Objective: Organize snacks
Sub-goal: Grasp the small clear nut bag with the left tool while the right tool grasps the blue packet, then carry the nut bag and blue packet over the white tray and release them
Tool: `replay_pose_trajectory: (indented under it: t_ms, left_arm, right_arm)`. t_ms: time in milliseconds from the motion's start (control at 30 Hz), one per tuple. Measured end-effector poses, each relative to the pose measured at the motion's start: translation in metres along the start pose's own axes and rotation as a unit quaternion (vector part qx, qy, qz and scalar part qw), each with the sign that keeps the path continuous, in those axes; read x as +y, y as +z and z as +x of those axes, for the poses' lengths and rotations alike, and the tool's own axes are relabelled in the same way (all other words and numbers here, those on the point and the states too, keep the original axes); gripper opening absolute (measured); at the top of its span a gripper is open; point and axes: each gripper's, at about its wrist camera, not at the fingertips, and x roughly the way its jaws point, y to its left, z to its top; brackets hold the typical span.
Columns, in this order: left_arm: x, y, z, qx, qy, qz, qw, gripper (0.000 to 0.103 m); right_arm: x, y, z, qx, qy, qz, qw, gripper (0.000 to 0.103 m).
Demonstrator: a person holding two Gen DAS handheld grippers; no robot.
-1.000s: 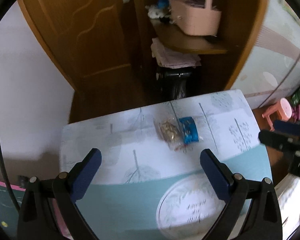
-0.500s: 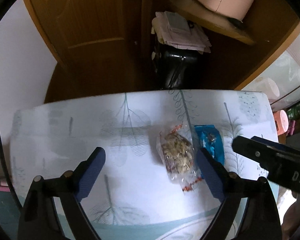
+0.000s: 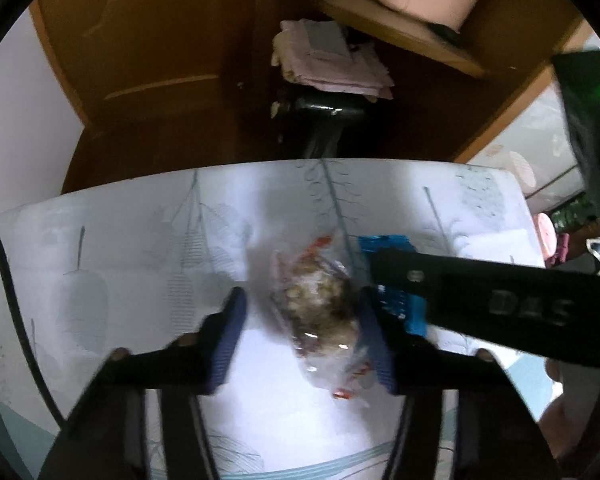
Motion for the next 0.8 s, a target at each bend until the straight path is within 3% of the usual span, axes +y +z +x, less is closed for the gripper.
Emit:
replay_pose_trajectory:
  t_ms: [100, 267, 533, 633, 800]
  left_arm:
    - [-0.004, -0.003, -0.003, -0.007, 0.016, 0.012, 0.9998, 0.043]
    - [0.002, -0.012, -0.010, -0.010, 0.025, 0.018, 0.9995, 0.042]
    - [0.029, -0.044, -0.037, 0.011, 0.047, 0.015, 0.9987, 0.042]
    - [0.032, -0.060, -0.061, 0.004, 0.068, 0.031, 0.9972, 0.042]
    - [0.034, -0.083, -0.106, -0.007, 0.070, 0.030, 0.9971, 0.042]
  right_arm:
    - [0.007, 0.002, 0.006, -0.001, -0.024, -0.011, 1.000, 0.056]
    - [0.017, -0.007, 0.006, -0.005, -0.067, -0.041, 0.997, 0.030]
    - [0.005, -0.034, -0.004, -0.004, -0.072, -0.049, 0.996, 0.026]
    - [-0.003, -0.050, -0.013, -0.002, -0.065, -0.048, 0.997, 0.026]
    - [-0.014, -0.081, -0.041, -0.007, -0.045, -0.054, 0.998, 0.026]
